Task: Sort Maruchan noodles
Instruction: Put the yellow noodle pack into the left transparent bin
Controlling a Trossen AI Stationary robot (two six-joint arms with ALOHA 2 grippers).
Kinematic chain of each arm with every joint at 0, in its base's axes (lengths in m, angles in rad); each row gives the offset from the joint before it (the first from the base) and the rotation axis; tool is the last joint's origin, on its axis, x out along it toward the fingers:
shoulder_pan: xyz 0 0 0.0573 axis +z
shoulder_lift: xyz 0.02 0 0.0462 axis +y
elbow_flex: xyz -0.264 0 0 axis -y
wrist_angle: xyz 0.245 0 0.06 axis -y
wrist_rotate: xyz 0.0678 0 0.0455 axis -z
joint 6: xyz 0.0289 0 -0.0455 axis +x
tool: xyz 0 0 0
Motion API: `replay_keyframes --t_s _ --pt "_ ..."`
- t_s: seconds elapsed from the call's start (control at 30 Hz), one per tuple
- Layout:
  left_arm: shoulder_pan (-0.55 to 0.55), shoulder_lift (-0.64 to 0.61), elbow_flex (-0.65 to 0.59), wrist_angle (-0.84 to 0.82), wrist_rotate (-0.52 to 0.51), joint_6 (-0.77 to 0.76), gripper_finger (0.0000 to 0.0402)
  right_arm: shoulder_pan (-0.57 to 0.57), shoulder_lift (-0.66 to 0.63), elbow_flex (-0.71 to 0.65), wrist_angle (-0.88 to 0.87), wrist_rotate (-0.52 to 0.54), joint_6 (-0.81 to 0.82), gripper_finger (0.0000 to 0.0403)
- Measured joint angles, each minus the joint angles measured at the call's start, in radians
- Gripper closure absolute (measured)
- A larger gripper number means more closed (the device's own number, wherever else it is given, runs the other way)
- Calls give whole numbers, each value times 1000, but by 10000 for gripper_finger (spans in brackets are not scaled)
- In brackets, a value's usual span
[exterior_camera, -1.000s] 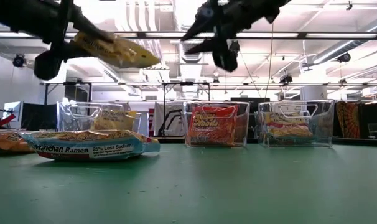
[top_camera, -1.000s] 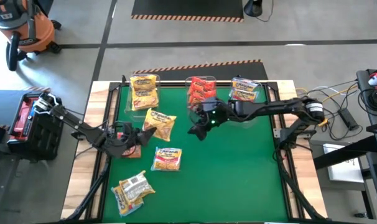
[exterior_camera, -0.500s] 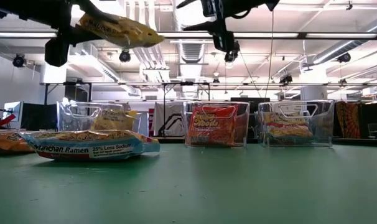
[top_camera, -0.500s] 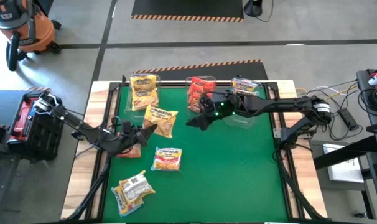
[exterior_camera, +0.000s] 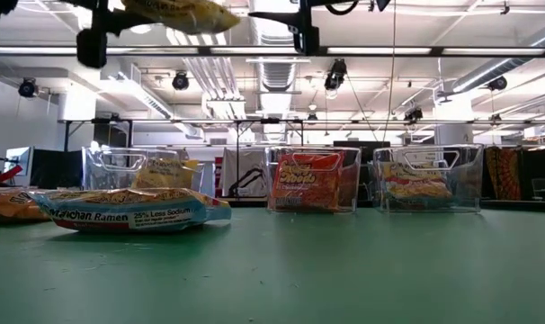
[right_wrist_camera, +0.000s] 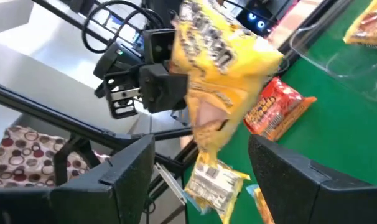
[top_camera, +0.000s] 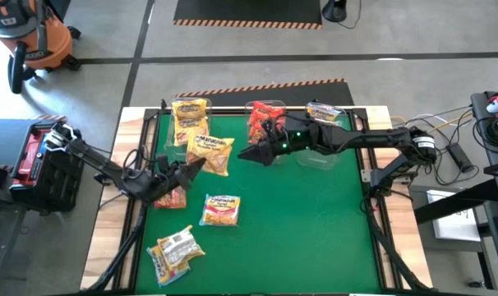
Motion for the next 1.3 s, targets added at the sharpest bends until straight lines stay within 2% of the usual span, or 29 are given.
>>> replay_keyframes --t_s 0.27,0.47,0.63,0.93,1.13,1.3 --pt "1 61 137 -5 3 192 290 0 1 9 5 25 -2 143" --pt "35 122 189 -6 90 198 290 0 1 9 37 99 -55 149" --pt "64 152 214 -5 139 191 290 0 1 9 58 101 -87 147" --pt "74 209 262 1 137 189 290 0 -1 9 57 98 -226 147" --pt "82 258 298 3 133 192 290 2 -2 8 64 79 -239 150" --pt "83 279 319 5 129 219 290 5 -7 8 65 41 -241 167"
